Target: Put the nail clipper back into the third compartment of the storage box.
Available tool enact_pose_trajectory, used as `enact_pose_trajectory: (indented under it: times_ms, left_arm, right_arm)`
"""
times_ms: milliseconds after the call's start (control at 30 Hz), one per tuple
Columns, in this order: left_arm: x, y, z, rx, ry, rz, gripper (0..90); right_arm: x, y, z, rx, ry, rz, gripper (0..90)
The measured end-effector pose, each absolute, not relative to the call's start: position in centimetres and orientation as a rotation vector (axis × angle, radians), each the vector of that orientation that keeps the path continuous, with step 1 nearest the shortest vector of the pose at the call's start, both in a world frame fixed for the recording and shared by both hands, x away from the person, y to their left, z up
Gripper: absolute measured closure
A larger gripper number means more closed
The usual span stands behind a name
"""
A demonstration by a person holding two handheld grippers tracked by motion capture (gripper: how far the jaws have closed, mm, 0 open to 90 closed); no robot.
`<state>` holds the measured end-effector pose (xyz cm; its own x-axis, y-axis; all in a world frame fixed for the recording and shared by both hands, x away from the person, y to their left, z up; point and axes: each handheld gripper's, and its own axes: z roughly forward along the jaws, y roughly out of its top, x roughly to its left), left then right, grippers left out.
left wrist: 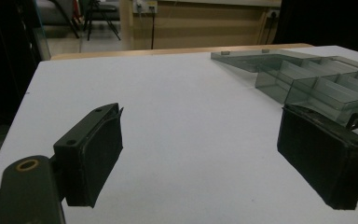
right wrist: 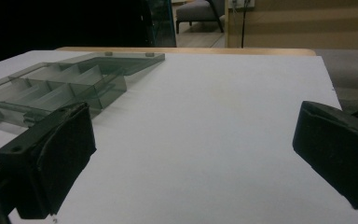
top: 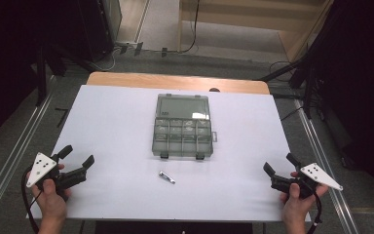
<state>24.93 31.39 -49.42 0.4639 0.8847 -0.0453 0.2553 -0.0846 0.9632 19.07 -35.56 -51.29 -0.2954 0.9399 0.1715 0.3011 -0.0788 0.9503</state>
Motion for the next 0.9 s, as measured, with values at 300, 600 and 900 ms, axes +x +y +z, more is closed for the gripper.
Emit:
enact_pose_trajectory:
  times_ms: [300, 600, 900]
  left_arm:
    - [24.9, 31.4, -49.5, 1.606, 1.017, 0.711, 14.1]
    - [24.8, 31.4, -49.5, 1.608, 1.020, 0.719, 14.1]
    - [24.7, 31.6, -49.5, 1.592, 1.031, 0.718, 14.1]
  right_arm:
    - [19.2, -35.2, -50.9, 1.355, 1.635, 1.426, 0.1]
    - [19.6, -33.4, -50.1, 1.282, 1.727, 1.412, 0.1]
    - [19.8, -32.4, -49.4, 1.280, 1.751, 1.406, 0.1]
